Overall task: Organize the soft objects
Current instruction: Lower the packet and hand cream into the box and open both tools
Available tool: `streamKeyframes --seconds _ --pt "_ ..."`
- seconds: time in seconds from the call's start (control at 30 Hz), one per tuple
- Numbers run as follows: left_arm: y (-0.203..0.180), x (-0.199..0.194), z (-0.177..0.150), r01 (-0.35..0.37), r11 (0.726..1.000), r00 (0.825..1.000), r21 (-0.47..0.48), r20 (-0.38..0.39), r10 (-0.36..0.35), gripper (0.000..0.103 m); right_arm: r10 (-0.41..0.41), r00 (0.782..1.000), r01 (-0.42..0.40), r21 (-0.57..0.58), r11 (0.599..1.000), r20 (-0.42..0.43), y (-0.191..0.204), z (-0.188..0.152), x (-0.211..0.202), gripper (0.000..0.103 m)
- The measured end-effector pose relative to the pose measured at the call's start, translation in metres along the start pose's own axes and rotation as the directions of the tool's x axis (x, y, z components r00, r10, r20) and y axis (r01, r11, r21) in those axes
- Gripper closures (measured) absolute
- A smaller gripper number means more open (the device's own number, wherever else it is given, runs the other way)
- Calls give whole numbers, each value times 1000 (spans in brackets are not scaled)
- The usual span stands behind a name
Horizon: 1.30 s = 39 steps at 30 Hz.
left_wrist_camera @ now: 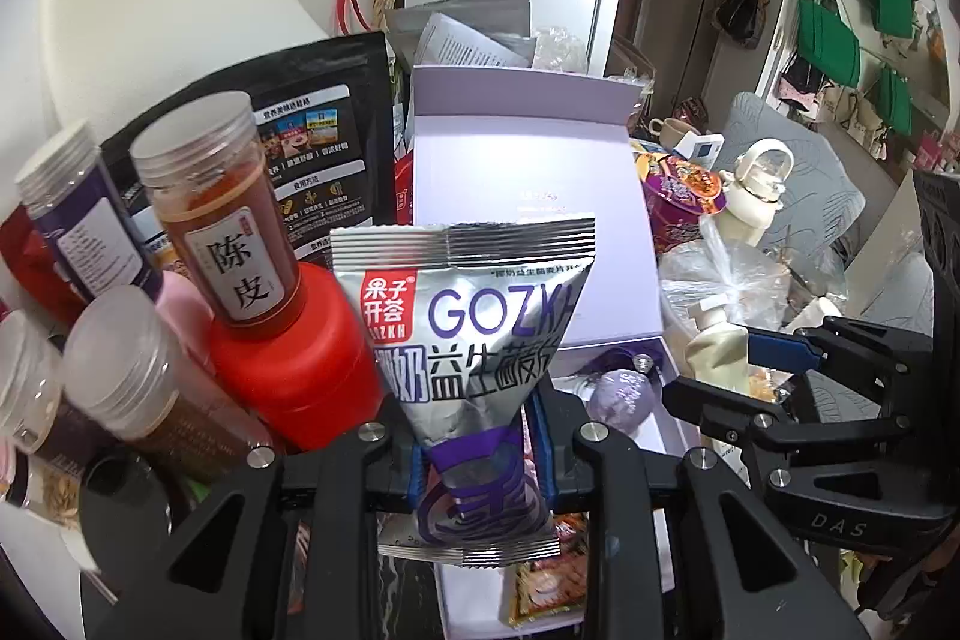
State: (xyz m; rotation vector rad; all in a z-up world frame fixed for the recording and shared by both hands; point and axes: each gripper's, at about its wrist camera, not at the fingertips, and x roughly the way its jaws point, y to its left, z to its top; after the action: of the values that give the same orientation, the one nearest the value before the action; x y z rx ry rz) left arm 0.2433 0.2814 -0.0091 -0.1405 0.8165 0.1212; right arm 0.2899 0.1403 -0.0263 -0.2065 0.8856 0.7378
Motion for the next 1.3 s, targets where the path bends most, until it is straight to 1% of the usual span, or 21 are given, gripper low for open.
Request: streamKeyframes --seconds 0.23,0.47,0.67,0.83,1.0,1.13,1.3 --pt "2 27 -3 -4 1000 1000 15 -29 4 76 -16 1000 16 5 1000 -17 -7 7 29 52" --pt "1 57 -16 -4 1000 996 27 -91 7 76 -28 999 28 12 1000 -45 -14 4 56 52" --pt "-6 77 -25 26 998 990 52 -140 -19 76 -33 997 35 20 999 -75 -17 -6 74 52" --pt "-11 88 -33 45 997 982 69 -185 -31 77 -42 993 44 12 999 -106 -16 -20 86 52" --pt "-17 96 -43 70 993 971 97 -235 -45 77 -53 988 58 29 998 -142 -19 -33 94 52" --pt "-23 105 -53 66 990 960 122 -277 -30 77 -71 984 75 22 997 -163 -21 -44 100 52" --pt "-25 116 -65 60 991 945 120 -326 -18 77 -73 978 82 41 996 -198 -21 -58 107 52"
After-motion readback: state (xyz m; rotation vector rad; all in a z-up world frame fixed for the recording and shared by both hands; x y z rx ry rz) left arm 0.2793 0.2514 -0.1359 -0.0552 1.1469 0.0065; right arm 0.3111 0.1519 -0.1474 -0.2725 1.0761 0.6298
